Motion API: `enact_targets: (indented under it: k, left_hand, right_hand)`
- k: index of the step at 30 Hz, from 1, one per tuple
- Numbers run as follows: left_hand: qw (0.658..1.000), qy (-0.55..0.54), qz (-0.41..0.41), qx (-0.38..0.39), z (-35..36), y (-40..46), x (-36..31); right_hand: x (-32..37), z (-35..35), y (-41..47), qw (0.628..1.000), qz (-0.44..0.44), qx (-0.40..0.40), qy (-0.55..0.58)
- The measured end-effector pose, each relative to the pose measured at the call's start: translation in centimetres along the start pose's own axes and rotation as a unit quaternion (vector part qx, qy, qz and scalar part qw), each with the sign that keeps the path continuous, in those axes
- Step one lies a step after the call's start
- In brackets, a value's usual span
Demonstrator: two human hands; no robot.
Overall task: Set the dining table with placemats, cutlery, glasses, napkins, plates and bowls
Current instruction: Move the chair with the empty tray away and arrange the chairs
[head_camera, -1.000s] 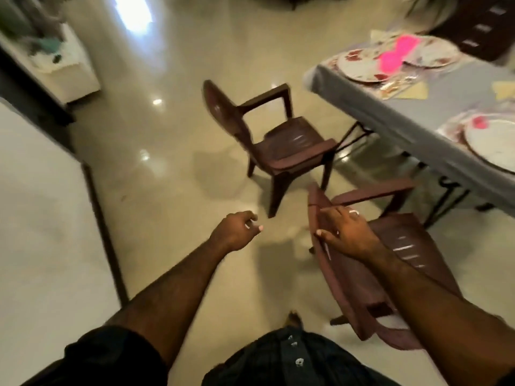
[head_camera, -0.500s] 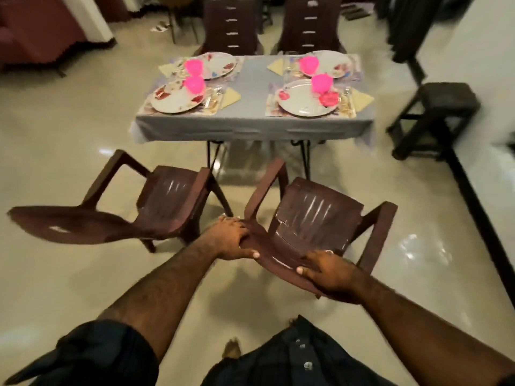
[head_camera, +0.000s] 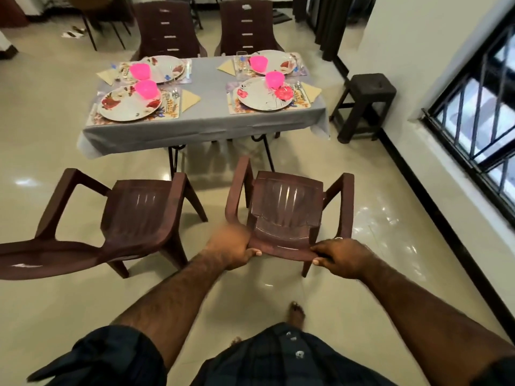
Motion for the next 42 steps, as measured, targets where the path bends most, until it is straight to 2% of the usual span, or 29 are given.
enact_targets:
  k: [6, 10, 15, 20, 25, 32, 42]
  left_hand:
    - [0.997, -0.026, -0.067, 0.014, -0.5, 1.4, 0.2]
    - [0.994, -0.042, -0.096, 0.03, -1.5, 4.1, 0.2]
    - [0.992, -0.051, -0.112, 0.002, -4.0, 8.9, 0.0]
    - [0.987, -0.059, -0.15, 0.019, -6.2, 13.9, -1.7]
    - [0.982, -0.078, -0.17, 0.008, -8.3, 17.6, -3.0]
    - [0.978, -0.088, -0.19, 0.014, -9.0, 19.5, -3.1]
    - [0.966, -0.148, -0.204, 0.064, -6.9, 19.0, -3.4]
  right_hand:
    - [-1.8, -1.0, 3.0, 0.996, 0.0, -0.073, -0.044]
    - [-3.6, -2.7, 5.6, 0.995, 0.004, -0.082, -0.061]
    - [-8.4, -5.6, 9.0, 0.99, -0.012, -0.122, -0.073]
    - [-13.6, -7.8, 12.6, 0.994, -0.013, -0.095, -0.06]
    - [-18.1, -9.8, 14.7, 0.993, -0.043, -0.105, -0.015]
    - [-20.0, -11.0, 16.0, 0.995, -0.042, -0.088, 0.029]
    - [-21.9, -9.2, 15.5, 0.997, -0.001, 0.05, 0.054]
Point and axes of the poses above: each hand's wrist, its own y-axis towards the middle knuckle, its own z-axis out of the palm, x = y × z, the point moved 3 cm from there along y, towards the middle knuckle, and after that the axes turned 6 degrees about -y, right-handed, at the moved point
